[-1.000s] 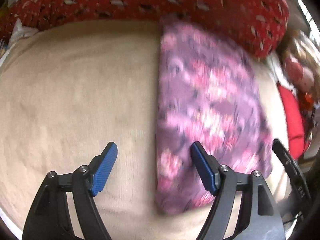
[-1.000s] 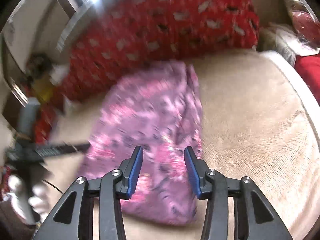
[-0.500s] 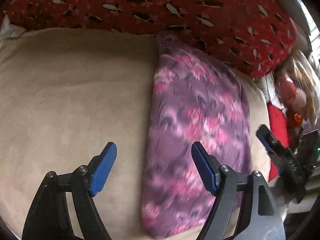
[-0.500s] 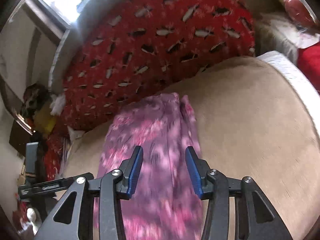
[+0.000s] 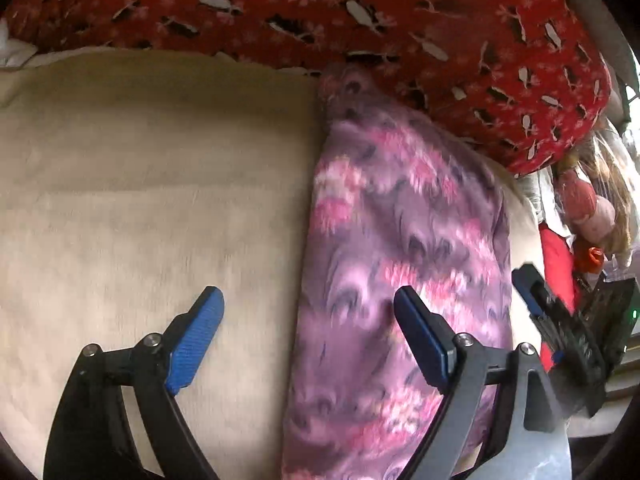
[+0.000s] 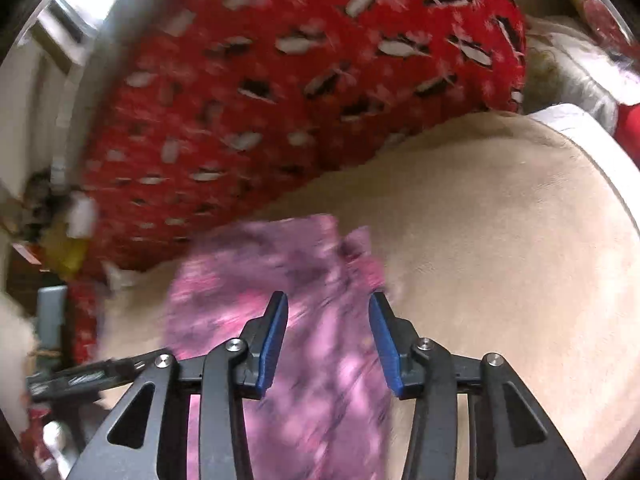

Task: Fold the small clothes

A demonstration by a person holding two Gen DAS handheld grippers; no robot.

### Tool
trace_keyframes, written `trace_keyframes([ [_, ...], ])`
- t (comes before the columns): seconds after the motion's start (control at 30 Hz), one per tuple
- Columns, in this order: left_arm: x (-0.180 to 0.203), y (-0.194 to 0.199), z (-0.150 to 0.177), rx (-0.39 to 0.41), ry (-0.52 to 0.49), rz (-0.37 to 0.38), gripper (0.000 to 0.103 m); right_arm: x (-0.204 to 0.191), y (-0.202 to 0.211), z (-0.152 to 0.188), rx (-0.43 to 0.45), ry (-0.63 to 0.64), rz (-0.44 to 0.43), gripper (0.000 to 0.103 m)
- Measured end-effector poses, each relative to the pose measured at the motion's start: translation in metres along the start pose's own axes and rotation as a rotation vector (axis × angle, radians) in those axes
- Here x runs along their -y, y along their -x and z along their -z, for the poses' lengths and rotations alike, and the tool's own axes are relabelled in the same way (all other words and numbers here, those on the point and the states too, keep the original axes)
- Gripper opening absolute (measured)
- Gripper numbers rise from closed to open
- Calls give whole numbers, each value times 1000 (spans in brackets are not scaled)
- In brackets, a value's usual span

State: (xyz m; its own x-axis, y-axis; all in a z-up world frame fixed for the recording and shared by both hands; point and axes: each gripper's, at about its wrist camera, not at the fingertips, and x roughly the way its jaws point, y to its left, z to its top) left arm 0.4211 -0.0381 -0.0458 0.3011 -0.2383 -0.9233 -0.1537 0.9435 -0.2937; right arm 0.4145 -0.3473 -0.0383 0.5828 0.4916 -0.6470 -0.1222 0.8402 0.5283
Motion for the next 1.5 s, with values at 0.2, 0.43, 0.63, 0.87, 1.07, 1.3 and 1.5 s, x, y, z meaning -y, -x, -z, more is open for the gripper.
trace_keyframes([
  [0.2,22,10,33,54,-75,-108,88,-5,18,35,-44,51,46,45],
  [0.43,30,7,51,54,-125,-151,88,-4,24,68,-71,172,162,44],
  [0.63,30,12,52,42,-142,-150,88,3,26,65,-87,92,140,47],
  [0.87,-7,24,19,-43,1,202,88,24,53,43,14,-25,86,52],
  [1.07,-8,1,10,-136,47,340,88,40,10,34,-96,-129,-54,55],
  [1.3,6,-14,9,-155,96,349,89,16,-19,31,-130,-44,-129,80],
  [1.5,22,3,14,-49,-7,169,23,-23,-12,35,-112,150,11,35],
])
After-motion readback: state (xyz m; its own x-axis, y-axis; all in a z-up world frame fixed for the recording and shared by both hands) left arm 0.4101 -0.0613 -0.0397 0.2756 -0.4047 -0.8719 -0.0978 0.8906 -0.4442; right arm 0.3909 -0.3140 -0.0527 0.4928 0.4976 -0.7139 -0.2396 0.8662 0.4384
